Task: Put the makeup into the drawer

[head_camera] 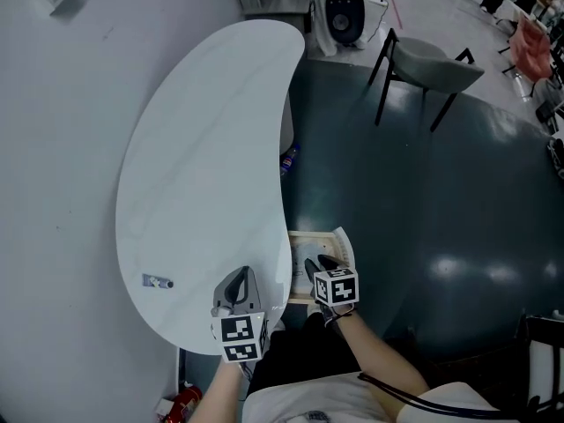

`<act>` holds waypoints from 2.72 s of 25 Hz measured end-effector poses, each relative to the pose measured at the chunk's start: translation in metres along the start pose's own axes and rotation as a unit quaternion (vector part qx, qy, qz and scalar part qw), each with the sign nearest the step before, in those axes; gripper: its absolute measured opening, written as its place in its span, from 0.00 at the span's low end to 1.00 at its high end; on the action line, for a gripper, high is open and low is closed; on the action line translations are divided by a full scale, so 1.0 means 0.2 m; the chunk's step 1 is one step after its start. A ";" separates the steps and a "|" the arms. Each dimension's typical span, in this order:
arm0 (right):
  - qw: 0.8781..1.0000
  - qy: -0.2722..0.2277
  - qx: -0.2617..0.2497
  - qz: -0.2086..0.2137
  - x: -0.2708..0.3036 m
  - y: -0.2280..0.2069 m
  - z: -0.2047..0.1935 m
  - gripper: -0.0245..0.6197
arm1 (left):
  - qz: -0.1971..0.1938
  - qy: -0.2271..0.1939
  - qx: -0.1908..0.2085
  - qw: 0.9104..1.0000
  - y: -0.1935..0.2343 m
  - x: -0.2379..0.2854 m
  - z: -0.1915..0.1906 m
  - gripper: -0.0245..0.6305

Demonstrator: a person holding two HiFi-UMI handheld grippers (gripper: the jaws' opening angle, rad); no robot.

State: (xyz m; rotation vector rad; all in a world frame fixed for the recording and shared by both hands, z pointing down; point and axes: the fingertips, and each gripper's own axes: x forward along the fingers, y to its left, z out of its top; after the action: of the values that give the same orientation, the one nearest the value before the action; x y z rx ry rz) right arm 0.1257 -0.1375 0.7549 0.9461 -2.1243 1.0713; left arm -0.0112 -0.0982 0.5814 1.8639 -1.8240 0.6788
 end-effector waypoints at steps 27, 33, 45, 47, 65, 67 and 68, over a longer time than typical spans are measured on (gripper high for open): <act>0.973 -0.194 -0.121 0.018 -0.87 1.28 0.11 0.07 | 0.016 -0.107 -0.008 0.994 0.58 -0.99 -0.11 0.06; 0.964 -0.213 -0.157 0.034 -0.97 1.60 0.07 0.07 | 0.031 -0.132 -0.028 0.990 0.74 -1.23 -0.14 0.06; 0.944 -0.247 -0.209 0.067 -1.18 2.15 -0.06 0.07 | 0.029 -0.181 -0.006 0.983 0.87 -1.69 -0.20 0.06; 0.942 -0.249 -0.214 0.071 -1.20 2.20 -0.09 0.07 | 0.031 -0.183 -0.009 0.983 0.88 -1.76 -0.24 0.06; 0.937 -0.241 -0.240 0.077 -1.22 2.42 -0.18 0.07 | 0.038 -0.201 -0.047 0.978 1.01 -1.93 -0.31 0.06; 0.938 -0.240 -0.238 0.079 -1.21 2.42 -0.18 0.07 | 0.040 -0.201 -0.049 0.977 1.02 -1.93 -0.31 0.06; 0.938 -0.239 -0.237 0.079 -1.21 2.42 -0.18 0.07 | 0.040 -0.200 -0.048 0.978 1.02 -1.93 -0.31 0.06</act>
State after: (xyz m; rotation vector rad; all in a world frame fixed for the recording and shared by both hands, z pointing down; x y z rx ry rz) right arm -0.1100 0.1803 0.3855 0.8624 -2.7222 0.3663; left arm -0.2209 0.2360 0.3846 1.9765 -2.1456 0.2431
